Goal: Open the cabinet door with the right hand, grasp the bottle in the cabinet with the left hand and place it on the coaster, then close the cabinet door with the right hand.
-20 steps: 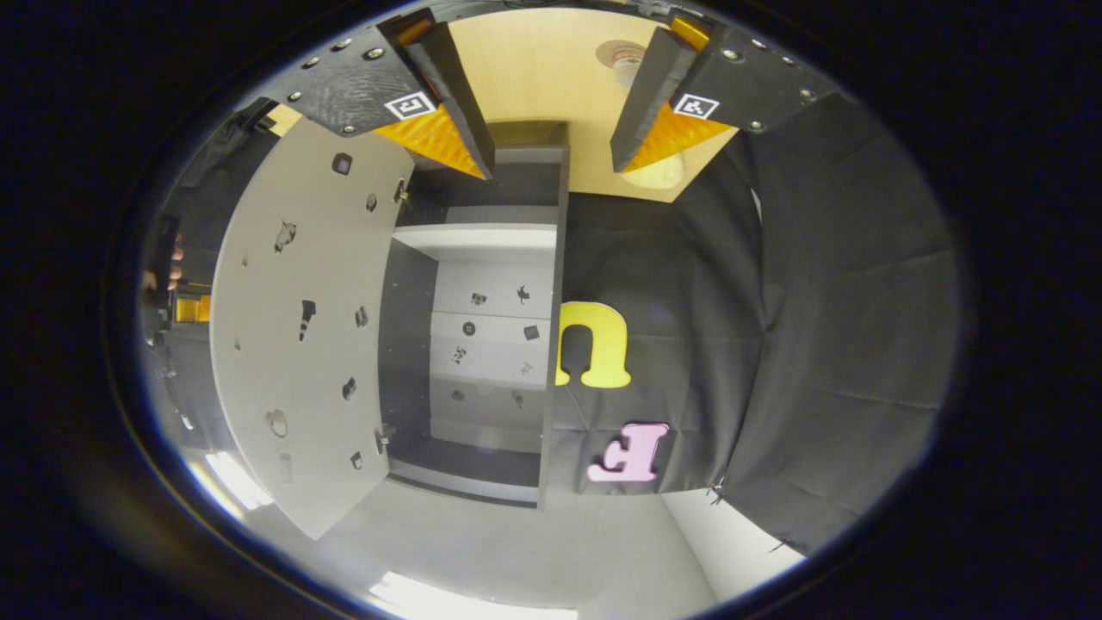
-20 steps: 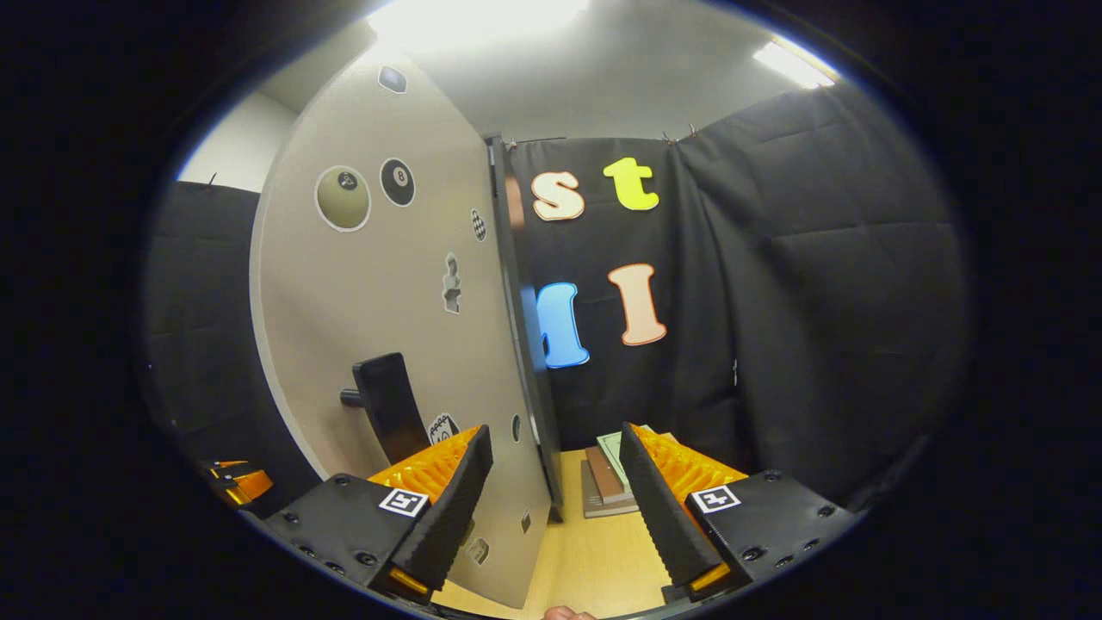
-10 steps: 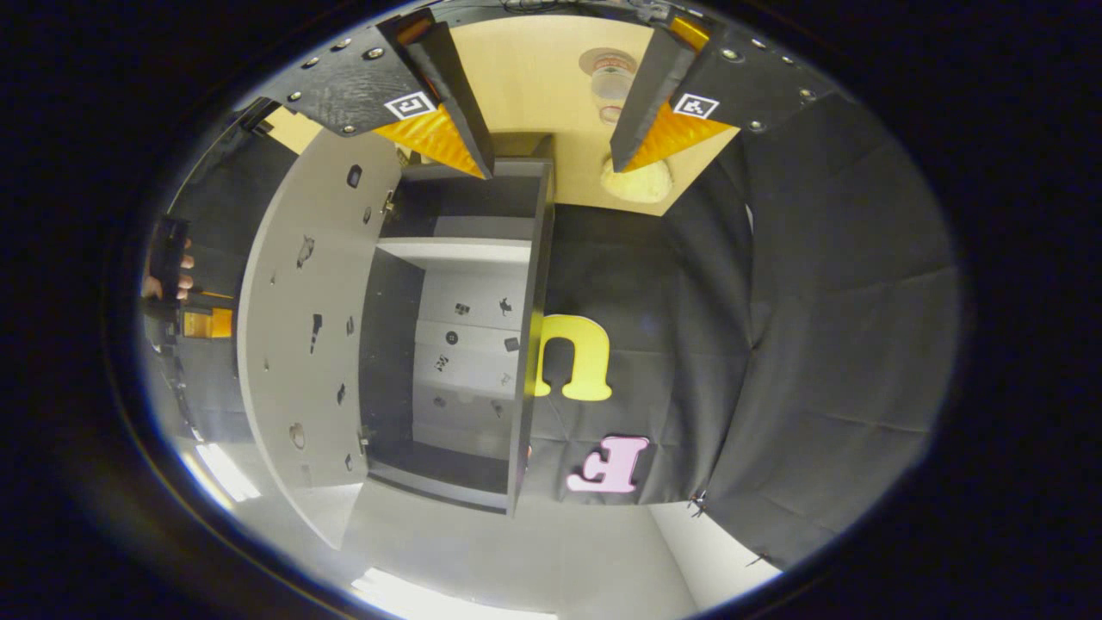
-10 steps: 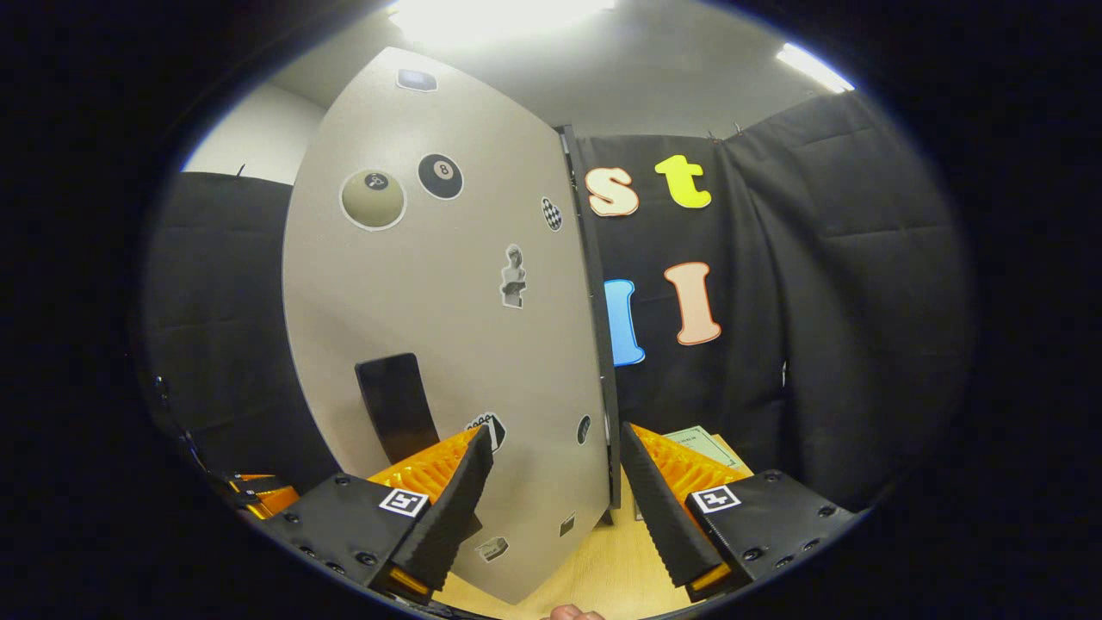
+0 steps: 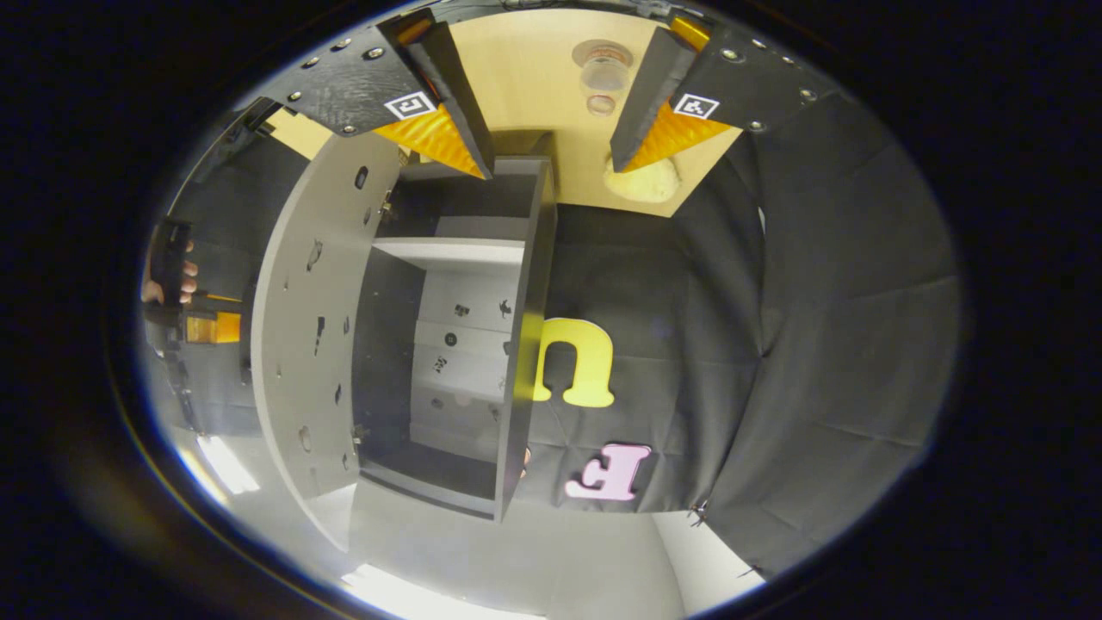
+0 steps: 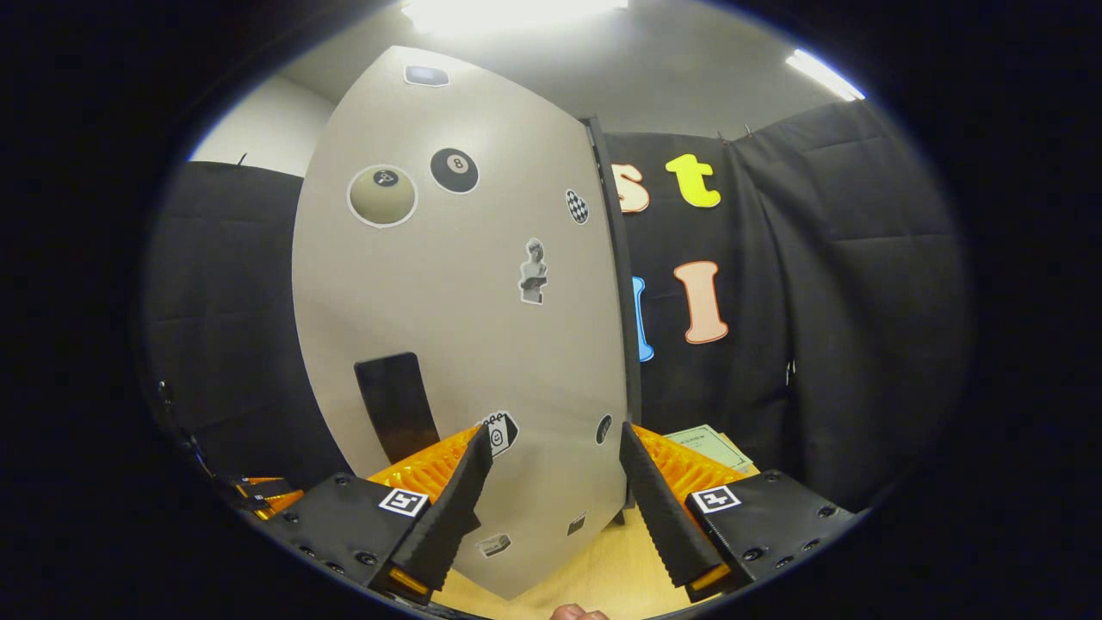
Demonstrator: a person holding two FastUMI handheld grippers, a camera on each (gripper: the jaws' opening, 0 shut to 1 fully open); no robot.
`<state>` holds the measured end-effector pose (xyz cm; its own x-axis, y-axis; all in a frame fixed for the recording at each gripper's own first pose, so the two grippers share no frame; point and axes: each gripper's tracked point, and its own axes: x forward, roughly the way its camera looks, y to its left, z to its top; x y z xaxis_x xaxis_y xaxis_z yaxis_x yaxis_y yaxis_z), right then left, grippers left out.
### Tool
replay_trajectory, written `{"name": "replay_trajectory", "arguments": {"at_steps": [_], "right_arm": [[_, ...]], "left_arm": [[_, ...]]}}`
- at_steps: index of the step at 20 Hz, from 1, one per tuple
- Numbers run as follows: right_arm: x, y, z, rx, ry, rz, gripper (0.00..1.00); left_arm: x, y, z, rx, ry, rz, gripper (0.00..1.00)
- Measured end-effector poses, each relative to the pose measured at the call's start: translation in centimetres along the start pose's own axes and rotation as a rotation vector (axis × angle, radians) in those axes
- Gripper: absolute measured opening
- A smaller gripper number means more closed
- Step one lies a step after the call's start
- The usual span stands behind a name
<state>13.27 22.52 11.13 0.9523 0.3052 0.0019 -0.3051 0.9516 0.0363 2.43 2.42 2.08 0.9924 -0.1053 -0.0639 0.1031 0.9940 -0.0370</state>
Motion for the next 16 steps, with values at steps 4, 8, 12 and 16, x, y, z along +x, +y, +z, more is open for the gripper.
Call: {"name": "replay_trajectory", "arguments": {"at_steps": [4, 8, 12, 16], "right_arm": [[0.7, 2.0, -0.4, 0.033, 0.009, 0.011, 0.95], [1.8, 4.2, -0.7, 0.044, 0.025, 0.043, 0.95], [3.3, 6.3, -0.9, 0.045, 0.037, 0.101, 0.9], [4.9, 6.3, -1.1, 0.022, 0.037, 0.074, 0.98]], "left_arm": [[0.1, 0.5, 0.0, -0.01, 0.006, -0.001, 0.82], [0.0, 1.0, 0.8, -0.001, -0.004, 0.013, 0.84], [-0.1, 1.2, 0.7, 0.023, 0.002, 0.02, 0.82], [-0.8, 1.2, 1.3, 0.026, 0.0, 0.028, 0.82]]}}
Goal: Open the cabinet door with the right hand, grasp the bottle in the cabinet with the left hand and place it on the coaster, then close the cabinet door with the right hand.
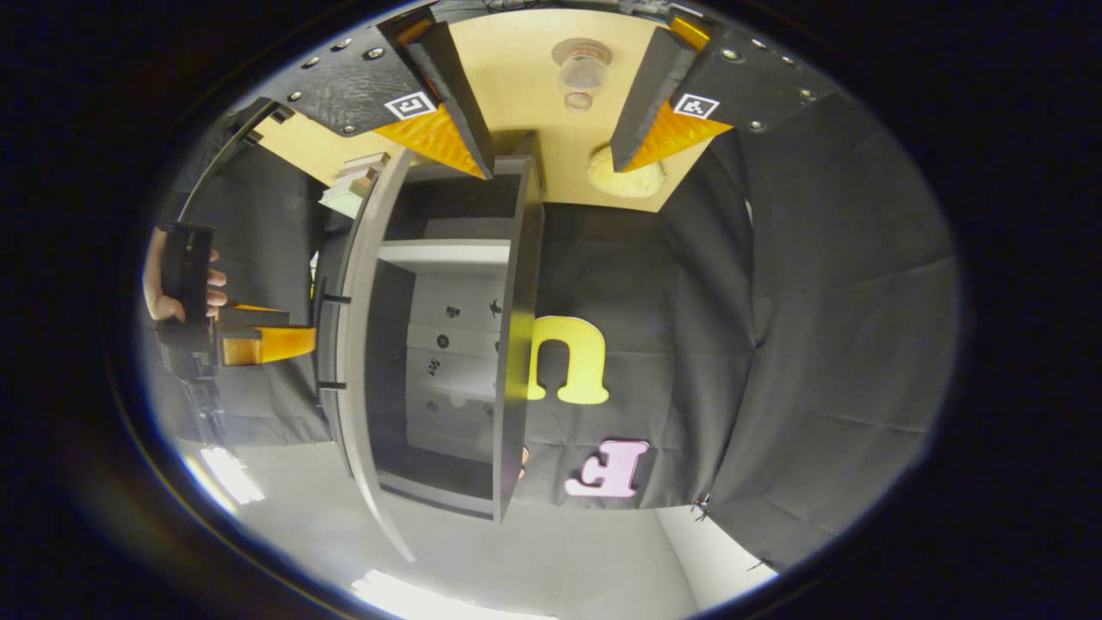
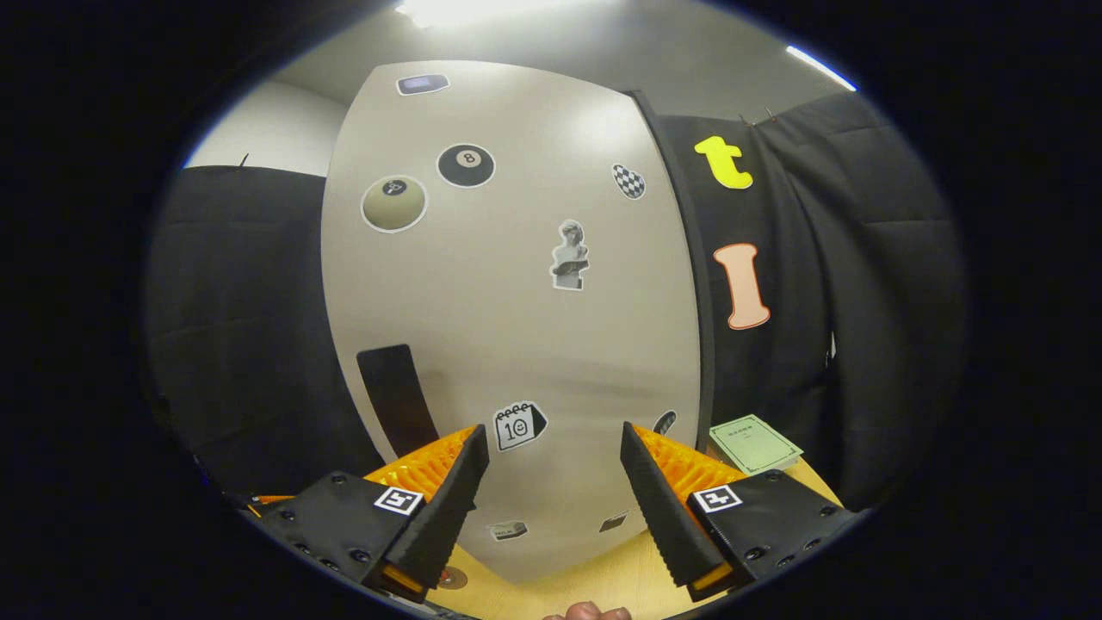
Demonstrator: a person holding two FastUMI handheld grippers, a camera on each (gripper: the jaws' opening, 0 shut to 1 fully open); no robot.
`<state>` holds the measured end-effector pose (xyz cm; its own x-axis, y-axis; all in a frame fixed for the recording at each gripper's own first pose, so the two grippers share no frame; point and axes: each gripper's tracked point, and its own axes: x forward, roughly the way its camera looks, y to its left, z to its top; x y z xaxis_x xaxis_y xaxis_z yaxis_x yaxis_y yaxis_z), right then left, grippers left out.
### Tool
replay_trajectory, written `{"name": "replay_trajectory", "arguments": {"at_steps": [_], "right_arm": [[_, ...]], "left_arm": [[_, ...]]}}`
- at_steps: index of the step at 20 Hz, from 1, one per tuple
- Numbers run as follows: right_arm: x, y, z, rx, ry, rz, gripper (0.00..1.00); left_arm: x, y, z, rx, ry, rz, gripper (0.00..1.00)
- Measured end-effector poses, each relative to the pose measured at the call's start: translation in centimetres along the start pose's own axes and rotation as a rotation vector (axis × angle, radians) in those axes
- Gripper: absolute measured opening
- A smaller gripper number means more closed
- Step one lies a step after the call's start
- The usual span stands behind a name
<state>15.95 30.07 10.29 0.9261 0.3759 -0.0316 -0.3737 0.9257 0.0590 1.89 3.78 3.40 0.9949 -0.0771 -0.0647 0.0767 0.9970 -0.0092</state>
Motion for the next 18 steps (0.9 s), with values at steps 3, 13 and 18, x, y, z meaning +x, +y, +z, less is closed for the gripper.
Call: {"name": "replay_trajectory", "arguments": {"at_steps": [3, 13, 18], "right_arm": [[0.1, 0.5, -0.2, 0.009, 0.032, -0.002, 0.98], [-0.3, -7.9, 3.4, -0.006, -0.04, -0.072, 0.98], [-0.2, -12.4, 6.0, 0.002, -0.085, -0.121, 0.98]], "left_arm": [[0.0, 0.0, 0.6, -0.022, -0.005, -0.005, 0.82], [3.0, -3.4, 7.6, -0.093, -0.138, 0.057, 0.84], [3.6, -6.1, 10.7, -0.014, -0.173, 0.054, 0.81]]}}
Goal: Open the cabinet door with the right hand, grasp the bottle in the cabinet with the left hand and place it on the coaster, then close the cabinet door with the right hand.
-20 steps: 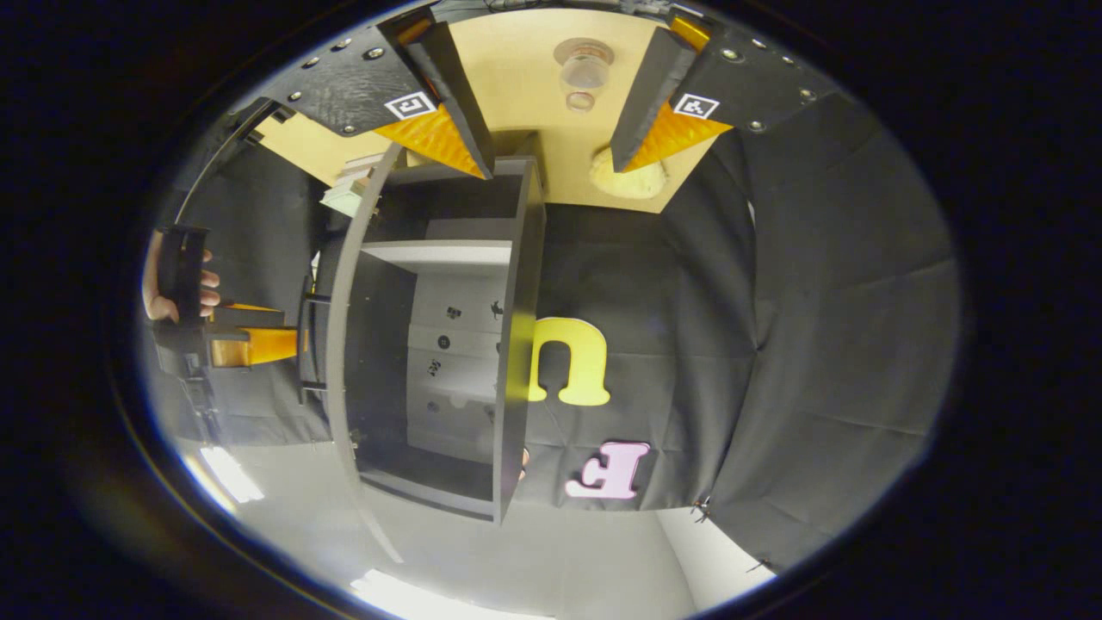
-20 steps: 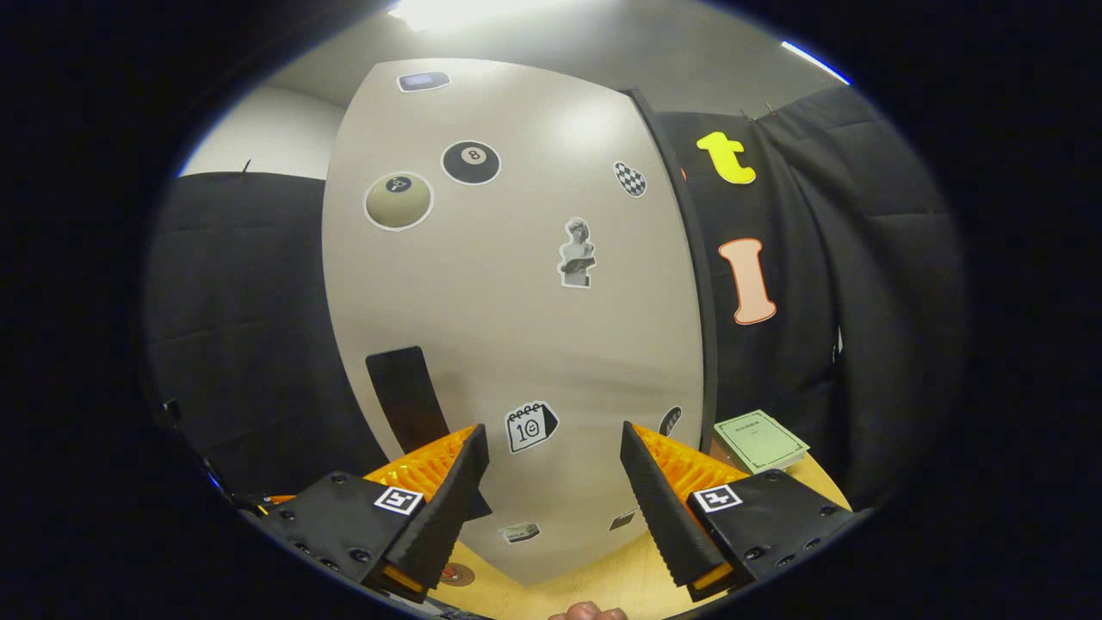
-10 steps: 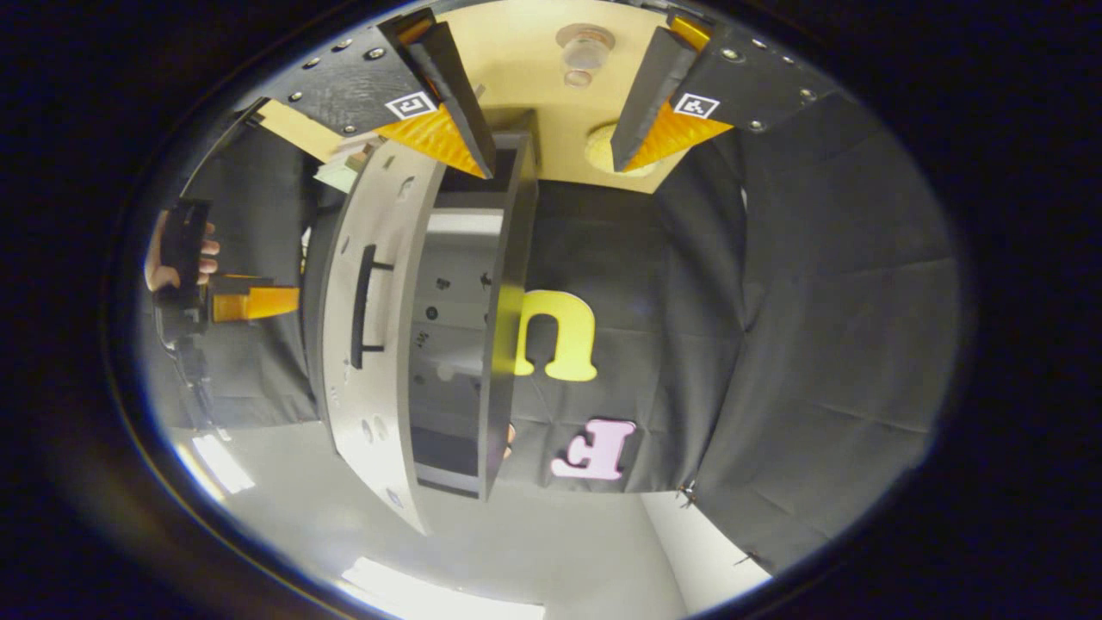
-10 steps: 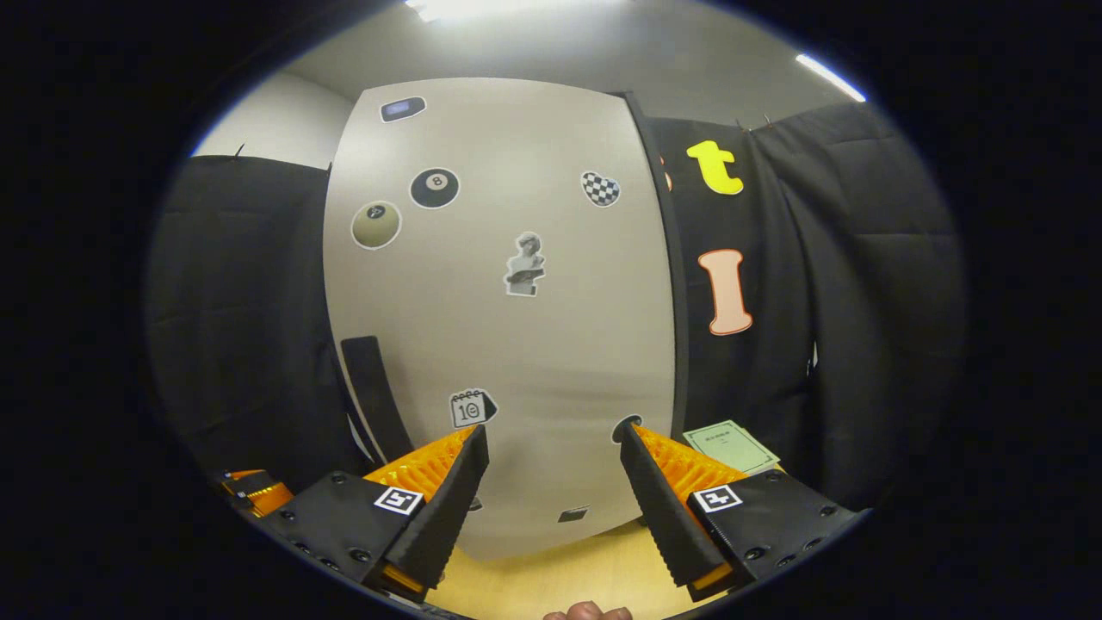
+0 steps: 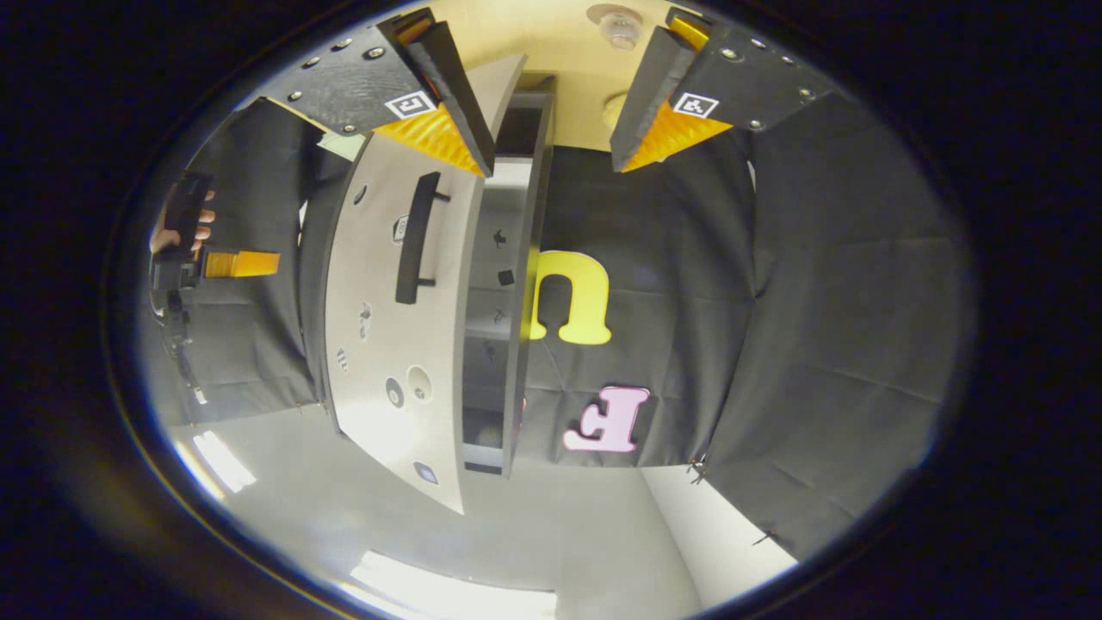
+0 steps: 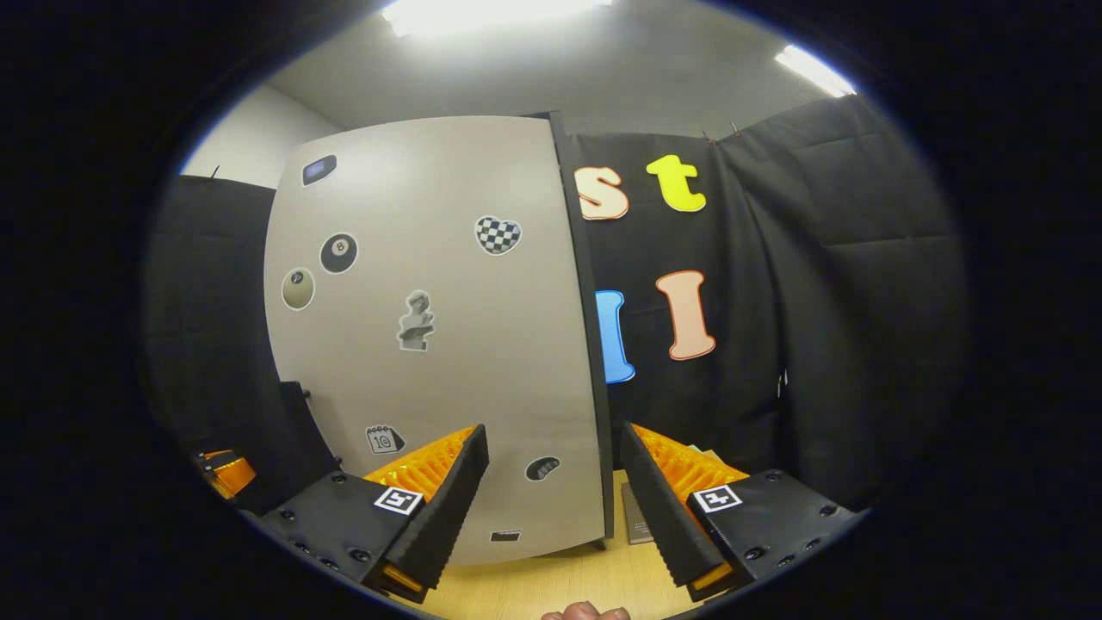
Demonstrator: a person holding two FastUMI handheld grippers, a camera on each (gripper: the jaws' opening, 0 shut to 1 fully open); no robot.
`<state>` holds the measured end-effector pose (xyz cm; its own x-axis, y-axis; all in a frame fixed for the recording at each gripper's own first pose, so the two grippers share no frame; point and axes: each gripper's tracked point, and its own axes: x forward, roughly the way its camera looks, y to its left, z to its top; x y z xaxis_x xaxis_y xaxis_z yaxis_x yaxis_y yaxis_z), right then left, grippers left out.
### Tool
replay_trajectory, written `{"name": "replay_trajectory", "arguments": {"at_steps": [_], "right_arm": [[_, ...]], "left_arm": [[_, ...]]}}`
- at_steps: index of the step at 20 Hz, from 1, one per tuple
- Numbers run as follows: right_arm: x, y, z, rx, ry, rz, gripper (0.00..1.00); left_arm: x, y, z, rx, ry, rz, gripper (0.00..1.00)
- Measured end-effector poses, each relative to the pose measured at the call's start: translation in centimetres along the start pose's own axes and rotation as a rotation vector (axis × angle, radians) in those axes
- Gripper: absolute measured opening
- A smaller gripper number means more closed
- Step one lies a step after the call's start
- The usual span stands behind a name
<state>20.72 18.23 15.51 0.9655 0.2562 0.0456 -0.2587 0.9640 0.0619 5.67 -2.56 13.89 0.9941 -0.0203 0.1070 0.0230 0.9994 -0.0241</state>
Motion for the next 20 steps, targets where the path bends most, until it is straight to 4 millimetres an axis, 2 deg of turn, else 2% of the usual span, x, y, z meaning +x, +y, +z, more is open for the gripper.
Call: {"name": "replay_trajectory", "arguments": {"at_steps": [2, 3, 4, 5, 6, 7, 10, 11, 12, 14, 16, 17, 18, 20], "right_arm": [[0.0, -0.9, 0.5, 0.013, -0.004, 0.001, 0.98], [-0.1, -1.5, 0.7, 0.01, -0.001, -0.004, 0.98], [-0.3, -2.0, 0.9, 0.007, -0.003, -0.008, 0.98], [-0.5, -2.4, 1.1, 0.002, -0.01, -0.012, 0.98], [-0.8, -2.9, 1.0, -0.004, -0.014, -0.02, 0.92], [-1.1, -3.4, 0.9, -0.011, -0.012, -0.028, 0.98], [-1.9, -5.1, 0.0, -0.018, -0.002, -0.061, 0.98], [-2.1, -5.7, -0.3, -0.016, 0.0, -0.073, 0.92], [-2.2, -6.2, -0.8, -0.011, 0.005, -0.078, 0.98], [-2.3, -7.4, -1.6, -0.007, 0.019, -0.091, 0.98], [-2.5, -8.9, -2.6, 0.002, 0.035, -0.111, 0.98], [-2.5, -9.1, -2.8, 0.008, 0.037, -0.108, 0.93], [-2.5, -9.3, -2.9, 0.009, 0.039, -0.104, 0.98], [-2.4, -9.6, -3.2, 0.004, 0.04, -0.094, 0.98]], "left_arm": [[0.6, -1.5, 1.1, 0.005, -0.002, -0.023, 0.83], [0.9, -2.0, 1.3, 0.02, 0.006, -0.029, 0.81], [1.0, -2.2, 1.8, 0.043, 0.005, -0.027, 0.84], [1.6, -2.4, 2.3, 0.067, 0.003, -0.028, 0.81], [2.1, -2.9, 2.4, 0.088, 0.005, -0.031, 0.81], [2.4, -3.2, 2.6, 0.098, 0.008, -0.036, 0.81], [2.9, -5.1, 2.0, 0.104, 0.026, -0.061, 0.81], [2.9, -5.6, 1.8, 0.107, 0.034, -0.061, 0.81], [2.9, -5.9, 1.5, 0.107, 0.037, -0.063, 0.81], [3.1, -6.7, 0.8, 0.085, 0.044, -0.072, 0.82], [3.1, -6.9, 0.3, 0.067, 0.056, -0.065, 0.87], [3.0, -7.2, 0.1, 0.062, 0.061, -0.062, 0.81], [2.9, -7.6, -0.2, 0.059, 0.059, -0.063, 0.82], [2.8, -8.4, -0.5, 0.049, 0.041, -0.083, 0.81]]}}
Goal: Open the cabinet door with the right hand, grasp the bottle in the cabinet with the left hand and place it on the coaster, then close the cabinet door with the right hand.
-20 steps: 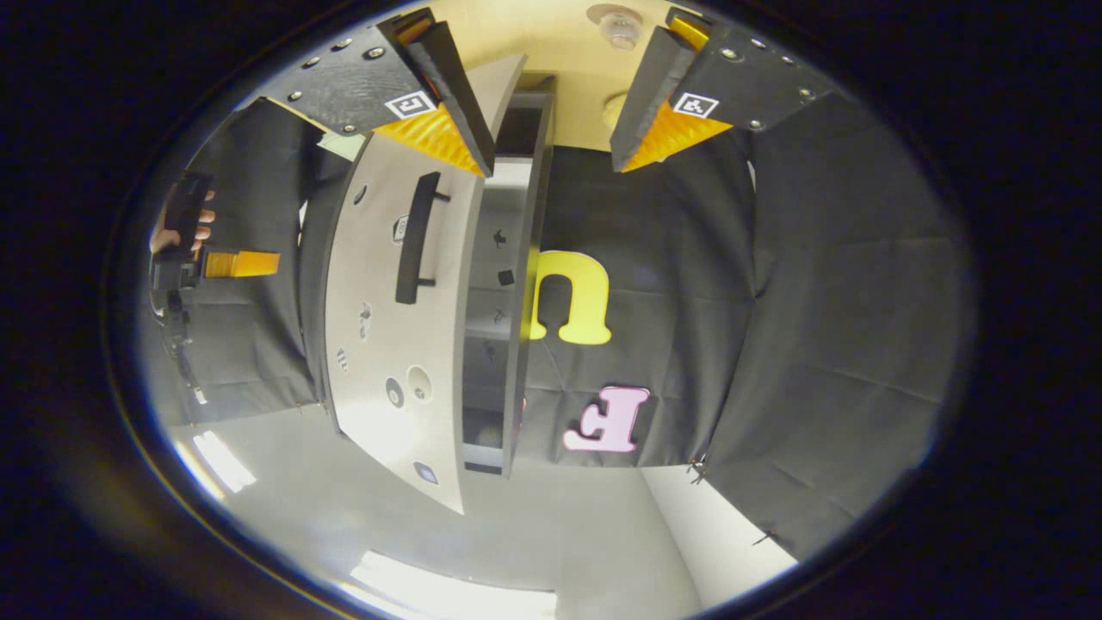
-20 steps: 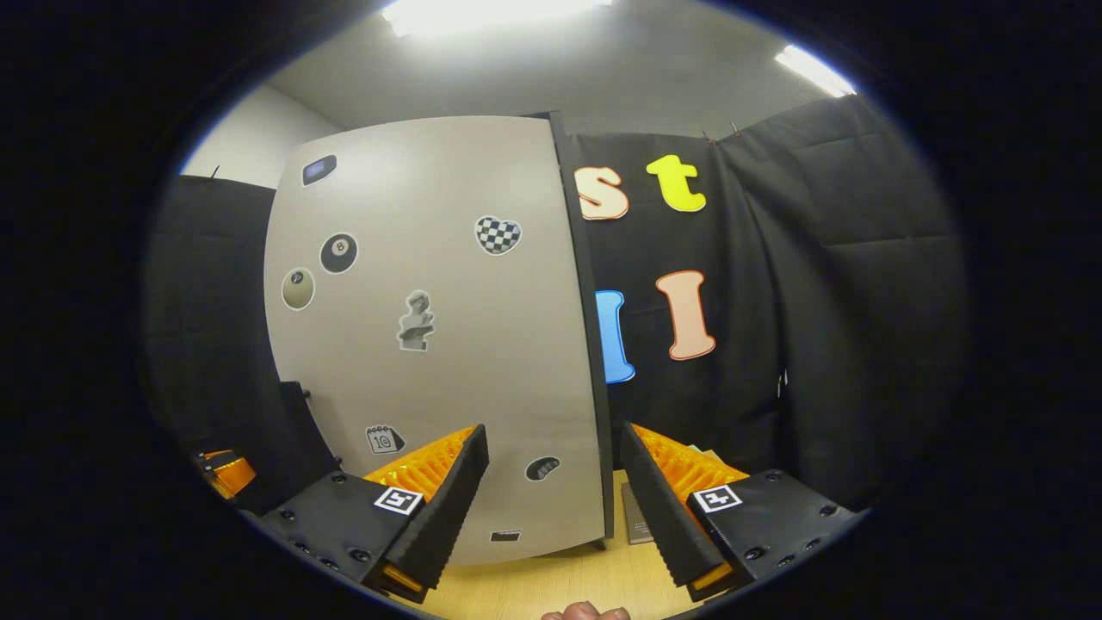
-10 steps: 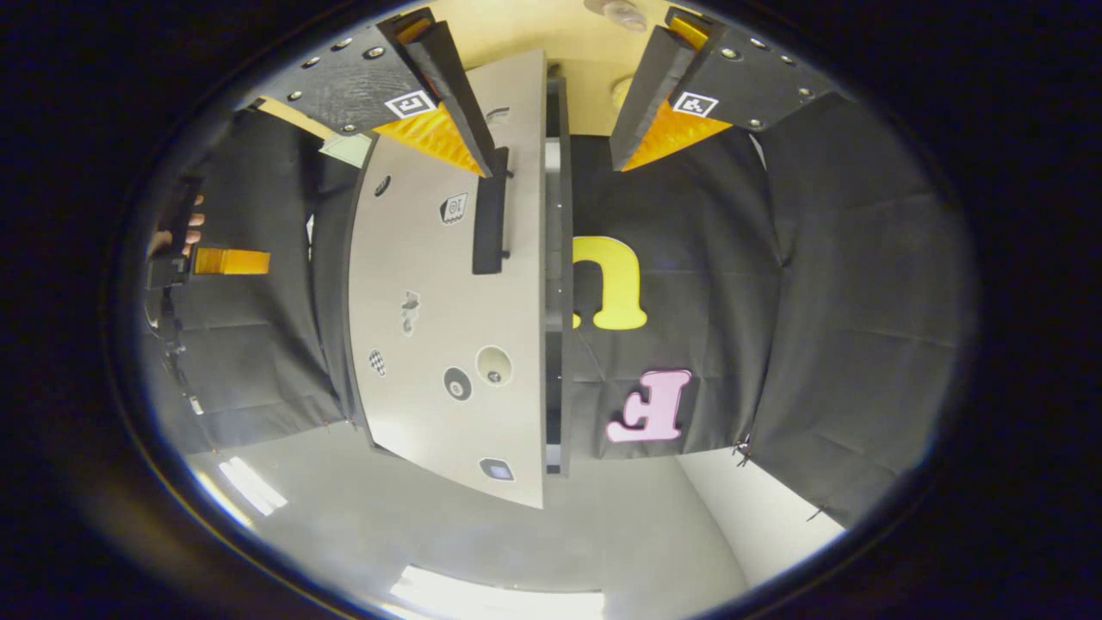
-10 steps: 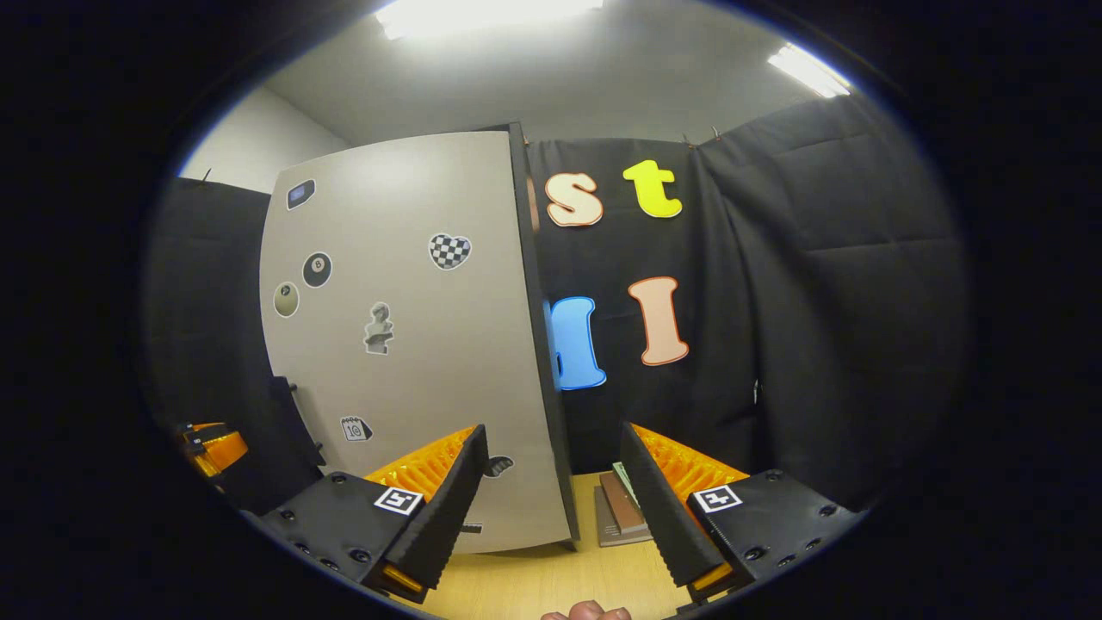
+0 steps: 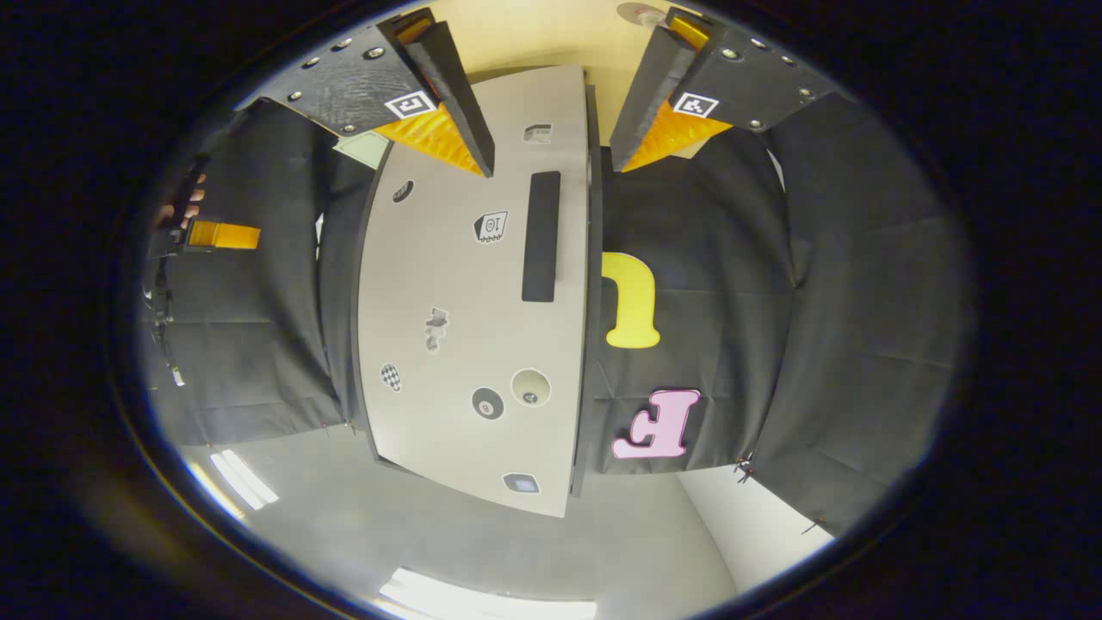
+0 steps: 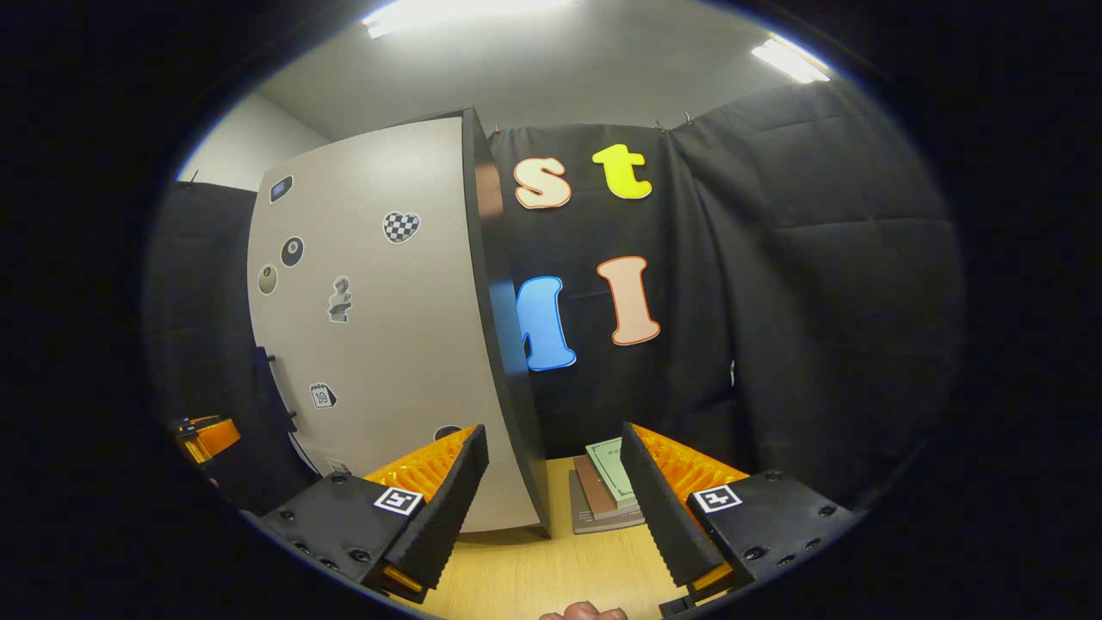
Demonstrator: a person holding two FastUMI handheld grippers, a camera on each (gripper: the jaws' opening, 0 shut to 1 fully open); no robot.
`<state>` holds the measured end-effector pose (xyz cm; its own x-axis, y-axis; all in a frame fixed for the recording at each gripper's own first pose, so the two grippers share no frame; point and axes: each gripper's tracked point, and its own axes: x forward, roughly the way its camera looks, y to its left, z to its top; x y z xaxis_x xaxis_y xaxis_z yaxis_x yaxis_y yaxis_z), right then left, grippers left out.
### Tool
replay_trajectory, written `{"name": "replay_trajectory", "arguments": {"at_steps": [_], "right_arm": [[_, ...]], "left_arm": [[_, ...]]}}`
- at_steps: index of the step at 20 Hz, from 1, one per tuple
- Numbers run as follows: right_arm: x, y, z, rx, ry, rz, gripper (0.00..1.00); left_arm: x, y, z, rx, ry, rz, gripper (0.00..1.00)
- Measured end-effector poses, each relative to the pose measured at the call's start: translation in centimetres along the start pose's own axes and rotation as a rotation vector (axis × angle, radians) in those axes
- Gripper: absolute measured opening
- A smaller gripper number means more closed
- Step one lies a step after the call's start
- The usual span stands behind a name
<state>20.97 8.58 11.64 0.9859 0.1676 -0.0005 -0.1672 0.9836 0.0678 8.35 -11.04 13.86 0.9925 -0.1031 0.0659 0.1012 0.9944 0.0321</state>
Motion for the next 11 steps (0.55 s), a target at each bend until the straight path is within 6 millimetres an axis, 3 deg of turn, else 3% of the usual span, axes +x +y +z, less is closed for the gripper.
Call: {"name": "replay_trajectory", "arguments": {"at_steps": [2, 3, 4, 11], "right_arm": [[0.2, 0.5, 0.0, 0.021, -0.009, 0.03, 0.92], [0.5, 1.0, 0.0, 0.028, -0.012, 0.051, 0.98], [0.7, 1.1, -0.3, 0.022, -0.006, 0.065, 0.93], [1.9, 0.8, -2.0, -0.077, 0.007, 0.141, 0.98]], "left_arm": [[0.0, -0.6, -0.7, -0.006, 0.002, -0.015, 0.87], [0.1, -0.6, -0.7, 0.0, -0.006, -0.01, 0.82], [0.0, -0.6, -0.7, 0.005, -0.011, 0.003, 0.82], [-1.5, -2.1, -1.5, -0.016, -0.056, 0.125, 0.81]]}}
